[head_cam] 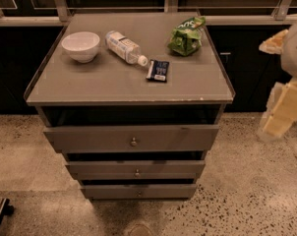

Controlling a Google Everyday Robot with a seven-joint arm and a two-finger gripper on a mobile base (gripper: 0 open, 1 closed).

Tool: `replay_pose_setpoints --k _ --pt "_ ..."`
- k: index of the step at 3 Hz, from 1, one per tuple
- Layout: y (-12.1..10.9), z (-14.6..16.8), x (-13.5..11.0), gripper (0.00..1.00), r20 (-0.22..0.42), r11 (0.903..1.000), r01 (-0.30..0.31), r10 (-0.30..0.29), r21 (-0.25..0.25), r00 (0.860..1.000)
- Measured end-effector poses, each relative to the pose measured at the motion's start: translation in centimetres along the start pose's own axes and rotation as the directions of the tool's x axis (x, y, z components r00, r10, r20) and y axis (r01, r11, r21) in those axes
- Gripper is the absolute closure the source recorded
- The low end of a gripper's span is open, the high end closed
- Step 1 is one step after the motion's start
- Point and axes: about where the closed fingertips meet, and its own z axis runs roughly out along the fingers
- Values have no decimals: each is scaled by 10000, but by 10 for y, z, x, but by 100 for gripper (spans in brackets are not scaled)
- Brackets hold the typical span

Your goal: Open top drawer

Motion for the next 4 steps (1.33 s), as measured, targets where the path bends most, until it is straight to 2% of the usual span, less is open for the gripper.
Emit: replay_pose_setpoints --k 1,2,3,4 --pt "40 19 23 0 1023 9925 -1215 1194 149 9876" --pt "79 65 54 0 2114 9589 -2829 2810 -221 9361" --pt "94 81 67 0 2560 9217 -3867 3812 -303 8884" --pt "96 79 67 0 2607 9189 -3942 3839 -138 8858"
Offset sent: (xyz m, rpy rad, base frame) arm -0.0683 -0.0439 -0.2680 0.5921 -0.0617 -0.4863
